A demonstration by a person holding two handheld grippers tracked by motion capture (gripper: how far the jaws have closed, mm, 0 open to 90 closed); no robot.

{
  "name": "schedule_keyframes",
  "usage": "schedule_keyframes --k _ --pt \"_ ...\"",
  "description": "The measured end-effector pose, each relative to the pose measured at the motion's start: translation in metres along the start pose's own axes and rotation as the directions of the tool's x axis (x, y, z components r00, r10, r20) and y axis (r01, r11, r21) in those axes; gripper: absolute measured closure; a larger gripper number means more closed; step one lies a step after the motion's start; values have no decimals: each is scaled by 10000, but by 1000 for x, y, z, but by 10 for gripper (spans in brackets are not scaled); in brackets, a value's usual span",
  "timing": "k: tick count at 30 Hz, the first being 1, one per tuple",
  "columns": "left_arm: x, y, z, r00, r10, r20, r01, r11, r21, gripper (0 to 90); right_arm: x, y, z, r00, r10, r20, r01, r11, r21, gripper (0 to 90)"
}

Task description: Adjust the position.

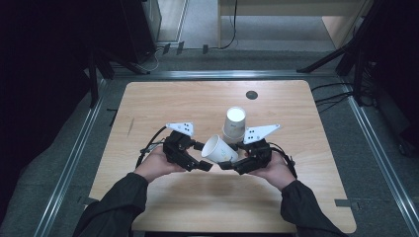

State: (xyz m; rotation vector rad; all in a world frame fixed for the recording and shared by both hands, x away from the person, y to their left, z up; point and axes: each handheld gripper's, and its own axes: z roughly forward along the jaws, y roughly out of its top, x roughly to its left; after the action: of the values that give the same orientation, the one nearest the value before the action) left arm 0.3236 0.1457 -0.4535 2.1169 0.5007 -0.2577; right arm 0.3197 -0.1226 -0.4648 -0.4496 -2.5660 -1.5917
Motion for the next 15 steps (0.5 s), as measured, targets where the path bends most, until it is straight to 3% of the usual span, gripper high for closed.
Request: schedule_keyframes --k 2,15 --pt "0 0 -2 9999 -83 81 84 9999 -128 209 0 -1 1 10000 20 -42 -20 10000 35 335" --pt "1 4 1 9998 -180 28 181 9991 -395 214 0 -4 8 9997 112 -215 -109 9998 142 336"
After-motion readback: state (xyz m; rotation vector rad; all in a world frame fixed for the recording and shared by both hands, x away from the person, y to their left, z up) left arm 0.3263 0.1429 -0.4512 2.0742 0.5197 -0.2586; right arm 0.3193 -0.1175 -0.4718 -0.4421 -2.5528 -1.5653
